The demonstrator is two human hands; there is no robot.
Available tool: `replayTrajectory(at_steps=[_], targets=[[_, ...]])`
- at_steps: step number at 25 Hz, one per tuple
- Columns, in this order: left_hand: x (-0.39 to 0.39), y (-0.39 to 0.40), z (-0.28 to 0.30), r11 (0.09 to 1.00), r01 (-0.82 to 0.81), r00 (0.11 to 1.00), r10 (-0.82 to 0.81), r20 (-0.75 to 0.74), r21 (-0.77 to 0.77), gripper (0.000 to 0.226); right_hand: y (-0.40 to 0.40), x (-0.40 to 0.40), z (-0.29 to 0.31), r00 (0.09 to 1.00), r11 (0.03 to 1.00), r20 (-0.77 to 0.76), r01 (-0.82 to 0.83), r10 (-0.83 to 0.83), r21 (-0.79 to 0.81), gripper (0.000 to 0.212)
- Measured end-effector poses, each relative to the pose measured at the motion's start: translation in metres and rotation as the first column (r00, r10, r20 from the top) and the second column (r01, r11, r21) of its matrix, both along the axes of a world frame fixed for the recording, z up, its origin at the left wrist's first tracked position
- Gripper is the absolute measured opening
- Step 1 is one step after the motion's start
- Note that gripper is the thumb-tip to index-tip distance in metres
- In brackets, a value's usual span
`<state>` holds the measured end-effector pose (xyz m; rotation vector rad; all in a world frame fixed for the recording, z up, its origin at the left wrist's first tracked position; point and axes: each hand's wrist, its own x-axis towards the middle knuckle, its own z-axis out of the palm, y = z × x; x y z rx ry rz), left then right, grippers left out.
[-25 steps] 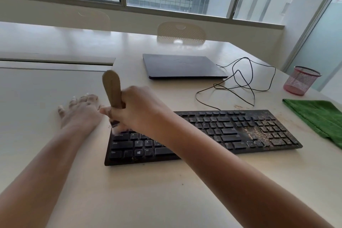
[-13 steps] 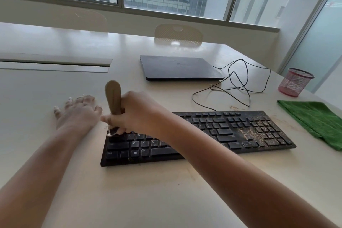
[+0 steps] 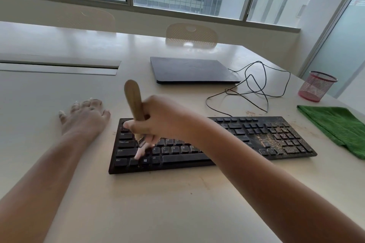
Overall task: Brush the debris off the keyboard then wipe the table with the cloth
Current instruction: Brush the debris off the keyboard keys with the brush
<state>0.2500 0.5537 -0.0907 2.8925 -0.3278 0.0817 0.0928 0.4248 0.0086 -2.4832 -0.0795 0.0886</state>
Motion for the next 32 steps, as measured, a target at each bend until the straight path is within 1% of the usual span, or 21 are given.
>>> replayTrajectory(at_steps=[2,4,5,7,8,9,10,12,14,15,16,18,19,20,22,23,25,27,30,32], targets=[[0.001,0.001,0.000,1.000,-0.002,1.000,0.002,0.003,-0.012,0.051,0.005,-0.010,0.000,0.999,1.000,0.048,-0.019,0.019,-0.007,0.026],[0.001,0.003,0.000,1.000,0.007,1.000,-0.006,0.007,-0.021,0.050,0.015,-0.022,-0.005,0.988,0.995,0.125,-0.077,0.085,-0.068,0.028],[0.001,0.003,0.000,1.000,0.011,1.000,-0.011,0.006,-0.024,0.049,0.015,-0.026,-0.007,0.988,0.993,0.121,-0.082,0.092,-0.083,0.031],[0.002,0.002,-0.001,1.000,0.004,1.000,-0.004,-0.002,-0.010,0.049,0.002,-0.032,-0.003,0.999,0.997,0.027,-0.029,0.031,-0.074,0.034],[0.002,0.001,-0.002,1.000,-0.002,1.000,0.002,-0.001,-0.010,0.050,-0.006,-0.034,0.001,0.999,0.999,-0.033,0.009,-0.010,-0.038,0.036],[0.004,0.001,-0.004,1.000,-0.007,1.000,0.007,-0.002,-0.011,0.049,-0.011,-0.036,0.004,0.998,0.999,-0.054,0.043,-0.042,0.004,0.038],[0.006,0.001,-0.004,1.000,-0.008,1.000,0.008,0.000,-0.011,0.049,-0.011,-0.038,0.005,0.998,0.997,-0.022,0.059,-0.058,0.042,0.038],[0.009,0.001,-0.005,1.000,-0.004,1.000,0.004,0.007,0.006,0.048,0.004,-0.040,0.000,0.991,0.995,0.123,0.037,-0.048,0.094,0.033],[0.008,0.002,-0.005,1.000,0.012,1.000,-0.012,0.010,0.028,0.045,0.023,-0.044,-0.012,0.981,0.995,0.194,0.000,-0.019,0.098,0.031],[0.009,0.002,-0.006,1.000,0.012,1.000,-0.012,0.005,0.023,0.044,0.027,-0.046,-0.017,0.982,0.997,0.188,0.001,-0.015,0.073,0.033],[0.009,0.003,-0.005,1.000,0.011,1.000,-0.011,-0.005,0.016,0.044,0.026,-0.049,-0.019,0.986,1.000,0.164,0.019,-0.021,0.015,0.035],[0.009,0.002,-0.004,1.000,0.018,1.000,-0.018,-0.005,-0.006,0.046,0.016,-0.054,-0.010,0.992,0.986,0.080,0.111,-0.102,-0.124,0.036],[0.010,0.002,-0.005,1.000,0.023,1.000,-0.023,0.004,-0.008,0.046,0.011,-0.055,-0.004,0.986,0.978,0.055,0.165,-0.159,-0.125,0.036],[0.008,0.001,-0.005,1.000,0.019,1.000,-0.019,0.017,0.000,0.046,0.008,-0.055,0.000,0.980,0.978,0.051,0.198,-0.195,-0.071,0.036],[0.011,0.005,-0.006,0.995,0.061,0.998,-0.063,0.017,0.079,0.048,0.015,-0.050,0.002,0.974,0.976,0.093,0.197,-0.206,0.091,0.037],[0.013,0.008,-0.007,0.989,0.069,0.997,-0.071,0.007,0.133,0.050,0.022,-0.048,-0.001,0.975,0.976,0.112,0.180,-0.193,0.122,0.036],[0.036,0.014,-0.024,0.965,0.112,0.991,-0.125,0.040,0.235,0.055,0.032,-0.048,-0.009,0.984,0.988,0.094,0.145,-0.150,0.060,0.034],[0.063,0.012,-0.041,0.967,0.117,0.992,-0.125,0.024,0.224,0.052,0.032,-0.056,-0.011,0.991,0.994,0.077,0.109,-0.107,-0.017,0.033],[0.022,0.006,-0.011,0.989,0.036,0.999,-0.040,0.024,0.143,0.036,0.034,-0.059,-0.007,0.989,0.995,0.118,0.095,-0.093,-0.015,0.033],[0.015,0.004,-0.009,0.994,0.083,0.996,-0.084,0.013,0.068,0.036,0.037,-0.054,-0.011,0.984,0.993,0.134,0.121,-0.120,0.003,0.035]])
